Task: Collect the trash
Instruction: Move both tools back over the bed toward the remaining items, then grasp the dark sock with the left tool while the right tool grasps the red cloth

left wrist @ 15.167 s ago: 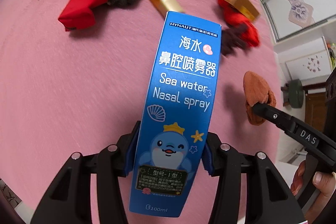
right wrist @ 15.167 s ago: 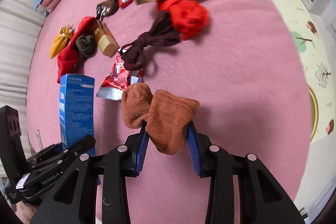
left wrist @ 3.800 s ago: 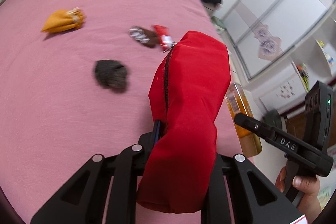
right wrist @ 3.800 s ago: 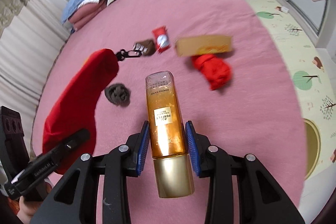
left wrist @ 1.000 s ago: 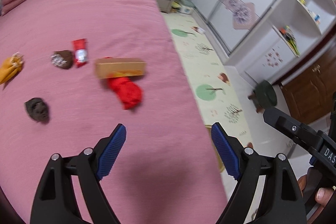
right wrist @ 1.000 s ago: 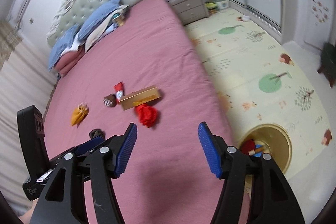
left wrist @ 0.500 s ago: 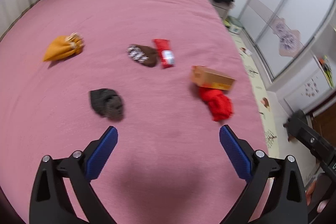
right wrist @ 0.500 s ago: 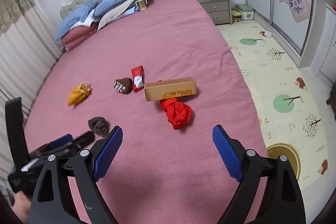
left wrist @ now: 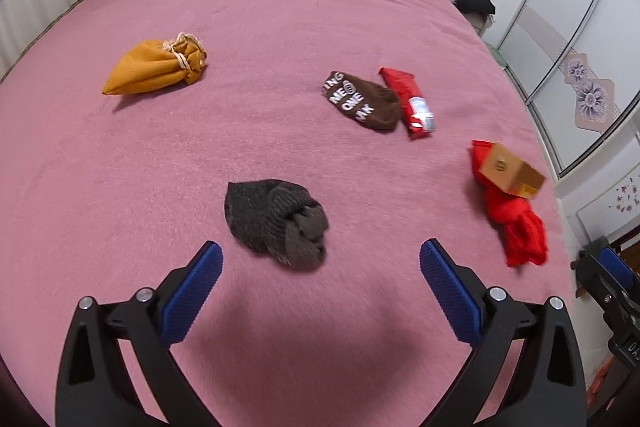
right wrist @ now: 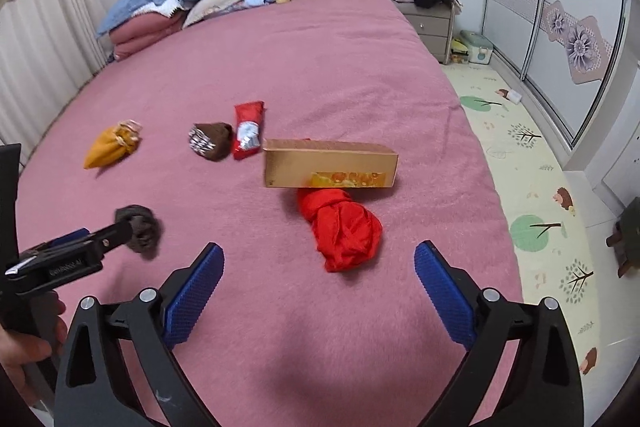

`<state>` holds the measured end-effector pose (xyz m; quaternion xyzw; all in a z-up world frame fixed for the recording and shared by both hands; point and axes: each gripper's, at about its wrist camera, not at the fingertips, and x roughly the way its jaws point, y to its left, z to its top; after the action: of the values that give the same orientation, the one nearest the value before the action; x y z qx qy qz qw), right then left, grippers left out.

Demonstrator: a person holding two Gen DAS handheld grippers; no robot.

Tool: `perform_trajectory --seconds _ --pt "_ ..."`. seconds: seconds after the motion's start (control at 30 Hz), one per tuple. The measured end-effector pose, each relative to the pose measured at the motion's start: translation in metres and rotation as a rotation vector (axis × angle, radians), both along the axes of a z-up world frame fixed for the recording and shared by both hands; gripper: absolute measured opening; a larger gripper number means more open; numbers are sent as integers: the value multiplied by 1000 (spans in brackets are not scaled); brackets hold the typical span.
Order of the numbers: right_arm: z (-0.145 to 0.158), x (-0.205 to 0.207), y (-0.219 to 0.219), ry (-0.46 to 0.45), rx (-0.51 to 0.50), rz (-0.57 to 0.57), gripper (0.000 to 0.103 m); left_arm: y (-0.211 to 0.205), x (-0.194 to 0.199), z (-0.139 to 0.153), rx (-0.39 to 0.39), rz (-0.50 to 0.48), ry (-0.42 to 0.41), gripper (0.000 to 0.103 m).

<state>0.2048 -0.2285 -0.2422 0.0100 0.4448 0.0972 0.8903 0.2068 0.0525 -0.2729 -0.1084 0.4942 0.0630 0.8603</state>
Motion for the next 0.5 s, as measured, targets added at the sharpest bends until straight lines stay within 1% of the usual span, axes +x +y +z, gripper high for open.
perform_trajectory --seconds 0.27,0.37,0.4,0.43,0.47,0.5 --pt "-33 40 -2 54 5 0 92 11 32 -33 -9 0 20 99" --pt "-42 51 1 74 -4 17 88 14 41 -43 -16 -1 28 95" --pt "-46 54 3 84 -9 25 85 15 45 -47 -18 -2 32 91" --pt "-48 57 4 90 -12 30 80 15 47 -49 -19 -1 34 86" --pt "-51 59 5 98 -18 32 78 16 48 -51 -16 1 39 82" --pt "-54 61 6 108 -21 33 77 16 50 -53 -4 5 49 74"
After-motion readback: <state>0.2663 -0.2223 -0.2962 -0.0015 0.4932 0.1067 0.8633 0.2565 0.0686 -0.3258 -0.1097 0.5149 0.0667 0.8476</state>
